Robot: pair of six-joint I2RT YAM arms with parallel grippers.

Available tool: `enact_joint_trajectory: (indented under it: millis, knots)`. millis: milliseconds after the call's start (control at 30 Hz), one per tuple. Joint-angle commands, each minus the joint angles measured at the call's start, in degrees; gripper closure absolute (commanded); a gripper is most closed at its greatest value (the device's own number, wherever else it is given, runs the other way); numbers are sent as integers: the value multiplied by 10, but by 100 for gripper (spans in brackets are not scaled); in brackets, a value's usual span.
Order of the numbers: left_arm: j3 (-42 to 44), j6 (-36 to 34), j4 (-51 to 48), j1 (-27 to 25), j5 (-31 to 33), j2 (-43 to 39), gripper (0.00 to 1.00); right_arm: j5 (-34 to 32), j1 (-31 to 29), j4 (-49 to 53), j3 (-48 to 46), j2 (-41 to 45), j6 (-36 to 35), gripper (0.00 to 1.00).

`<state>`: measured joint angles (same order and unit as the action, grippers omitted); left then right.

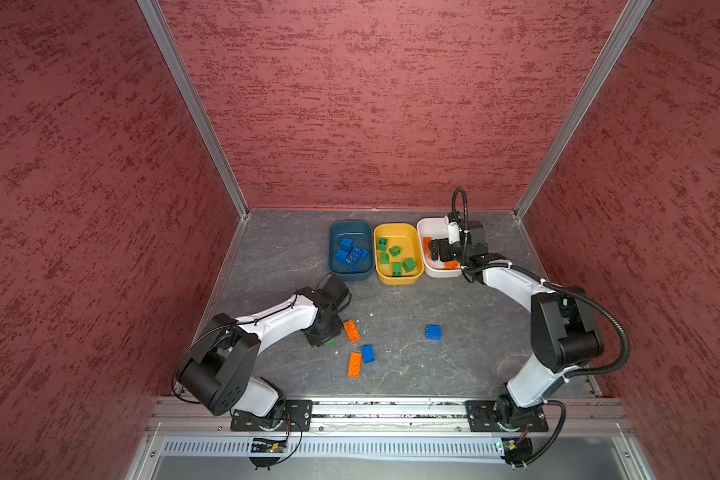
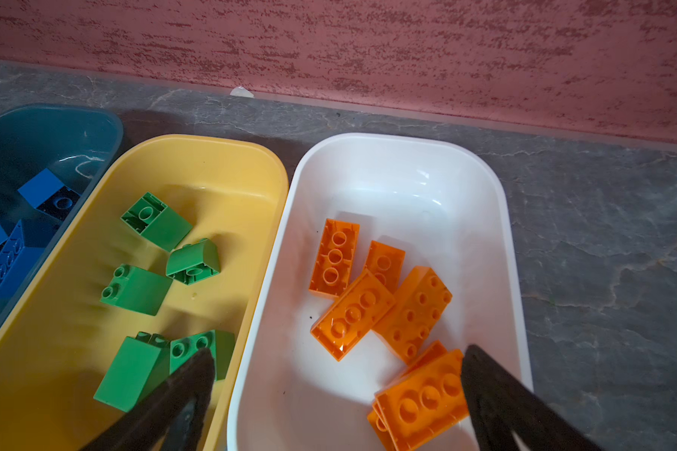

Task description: Sort the legos into containers by color

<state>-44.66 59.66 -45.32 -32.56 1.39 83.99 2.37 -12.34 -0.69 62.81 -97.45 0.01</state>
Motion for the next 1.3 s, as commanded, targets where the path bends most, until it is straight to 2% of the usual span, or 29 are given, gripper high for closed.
enact_joint_trajectory:
  millis: [0,67,267,367,500,733,933,1033,1267]
  knots:
    - [-3,-2,3,-8,15,-11,70,-11,-4,-16,-10,21,4,1]
    - [-7,2,-4,-11,32,-23,71,-16,-4,-23,-19,31,16,1]
    - [-38,-3,-19,-16,71,-63,72,-66,-4,-126,-109,99,90,1]
    - [-71,-33,-5,-17,76,-67,71,-84,-4,-130,-136,132,129,1]
    - [-134,-94,45,-22,73,-39,71,-57,-3,-128,-171,186,136,1]
    - [-312,-223,122,-43,47,110,71,-72,-3,-127,-211,240,136,1]
    - [-452,-289,153,-65,37,248,70,-90,-2,-77,-208,269,157,1]
    - [-501,-296,185,-63,25,315,70,-86,-3,-63,-208,279,164,1]
    - [-652,-258,217,-50,-11,458,68,-70,-3,-53,-209,297,155,1]
